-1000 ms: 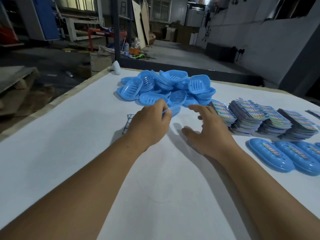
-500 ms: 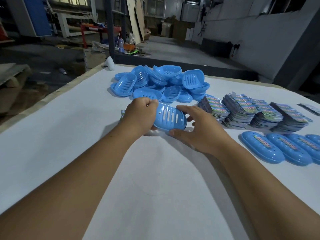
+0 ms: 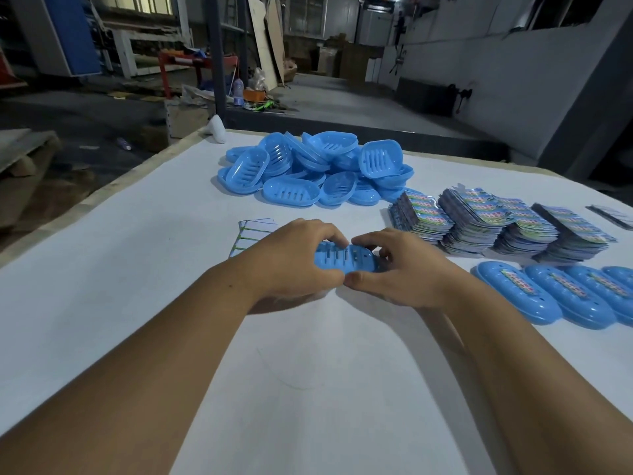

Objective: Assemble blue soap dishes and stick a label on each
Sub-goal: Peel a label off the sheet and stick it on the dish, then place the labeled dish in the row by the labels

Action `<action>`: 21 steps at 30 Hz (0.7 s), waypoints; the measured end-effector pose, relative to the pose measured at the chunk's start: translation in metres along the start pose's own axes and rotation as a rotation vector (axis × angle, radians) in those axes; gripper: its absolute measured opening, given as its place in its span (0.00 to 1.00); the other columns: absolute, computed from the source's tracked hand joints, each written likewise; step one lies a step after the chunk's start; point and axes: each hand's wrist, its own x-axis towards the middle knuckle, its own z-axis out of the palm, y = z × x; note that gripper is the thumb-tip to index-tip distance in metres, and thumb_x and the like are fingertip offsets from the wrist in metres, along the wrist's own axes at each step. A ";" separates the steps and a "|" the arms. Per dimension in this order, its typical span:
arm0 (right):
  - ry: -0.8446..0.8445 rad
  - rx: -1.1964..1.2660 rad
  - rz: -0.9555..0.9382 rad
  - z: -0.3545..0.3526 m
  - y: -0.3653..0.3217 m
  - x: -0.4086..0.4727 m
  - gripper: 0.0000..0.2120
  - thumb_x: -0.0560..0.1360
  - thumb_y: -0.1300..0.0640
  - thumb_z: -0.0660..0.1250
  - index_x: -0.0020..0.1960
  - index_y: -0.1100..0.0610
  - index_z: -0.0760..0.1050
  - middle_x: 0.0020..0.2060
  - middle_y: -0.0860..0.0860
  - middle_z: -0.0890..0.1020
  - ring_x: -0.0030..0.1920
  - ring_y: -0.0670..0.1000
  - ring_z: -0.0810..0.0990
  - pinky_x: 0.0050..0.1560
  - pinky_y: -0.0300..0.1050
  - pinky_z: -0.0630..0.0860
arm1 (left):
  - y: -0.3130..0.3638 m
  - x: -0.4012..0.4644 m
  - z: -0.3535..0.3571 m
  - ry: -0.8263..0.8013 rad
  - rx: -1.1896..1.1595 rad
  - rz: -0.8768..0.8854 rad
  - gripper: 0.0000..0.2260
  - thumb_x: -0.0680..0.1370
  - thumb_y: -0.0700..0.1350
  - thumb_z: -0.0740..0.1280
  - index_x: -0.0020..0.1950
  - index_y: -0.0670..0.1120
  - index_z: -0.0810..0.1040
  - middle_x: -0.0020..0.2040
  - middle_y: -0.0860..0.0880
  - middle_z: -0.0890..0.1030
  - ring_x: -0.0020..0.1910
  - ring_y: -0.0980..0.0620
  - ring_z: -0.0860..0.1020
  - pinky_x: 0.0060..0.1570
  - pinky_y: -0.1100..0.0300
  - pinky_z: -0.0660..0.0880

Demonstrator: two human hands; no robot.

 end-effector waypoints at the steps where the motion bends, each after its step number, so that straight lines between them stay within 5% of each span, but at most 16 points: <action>1: -0.020 0.002 0.007 0.000 0.000 0.000 0.34 0.61 0.28 0.68 0.63 0.43 0.78 0.55 0.43 0.80 0.49 0.41 0.78 0.45 0.35 0.72 | -0.001 0.000 0.000 -0.002 0.001 0.000 0.17 0.70 0.56 0.73 0.58 0.64 0.76 0.52 0.61 0.75 0.50 0.64 0.74 0.44 0.67 0.72; 4: 0.006 0.102 0.054 -0.001 0.001 0.000 0.36 0.64 0.30 0.69 0.69 0.45 0.76 0.59 0.42 0.77 0.50 0.40 0.77 0.45 0.32 0.70 | -0.002 0.002 0.000 -0.010 0.015 -0.006 0.18 0.69 0.56 0.73 0.58 0.64 0.76 0.53 0.61 0.75 0.49 0.62 0.75 0.46 0.62 0.75; 8: 0.409 0.061 0.088 -0.007 0.005 0.005 0.19 0.75 0.46 0.72 0.64 0.49 0.78 0.56 0.46 0.76 0.44 0.39 0.77 0.45 0.38 0.70 | -0.001 0.001 0.000 -0.009 -0.001 -0.010 0.18 0.68 0.55 0.73 0.57 0.65 0.75 0.51 0.63 0.75 0.48 0.63 0.75 0.42 0.65 0.72; 10: 0.536 0.031 0.173 -0.011 0.009 0.008 0.19 0.77 0.51 0.69 0.67 0.51 0.76 0.64 0.49 0.75 0.52 0.46 0.79 0.53 0.44 0.72 | -0.001 0.001 0.000 -0.013 -0.008 -0.009 0.18 0.69 0.55 0.73 0.57 0.64 0.76 0.51 0.63 0.75 0.48 0.63 0.75 0.42 0.66 0.71; 14: 0.497 -0.066 0.353 -0.014 0.023 0.008 0.25 0.80 0.53 0.64 0.77 0.52 0.67 0.75 0.50 0.69 0.69 0.56 0.73 0.61 0.53 0.72 | 0.000 0.001 0.000 -0.025 -0.004 -0.009 0.18 0.69 0.55 0.73 0.57 0.64 0.75 0.52 0.64 0.74 0.50 0.64 0.74 0.44 0.65 0.72; 21: 0.427 -0.164 0.467 -0.015 0.030 0.006 0.17 0.80 0.53 0.62 0.68 0.50 0.77 0.63 0.53 0.78 0.62 0.59 0.77 0.53 0.53 0.75 | -0.001 0.001 0.000 -0.025 0.001 -0.010 0.19 0.69 0.55 0.73 0.58 0.65 0.75 0.52 0.64 0.74 0.50 0.64 0.74 0.46 0.64 0.74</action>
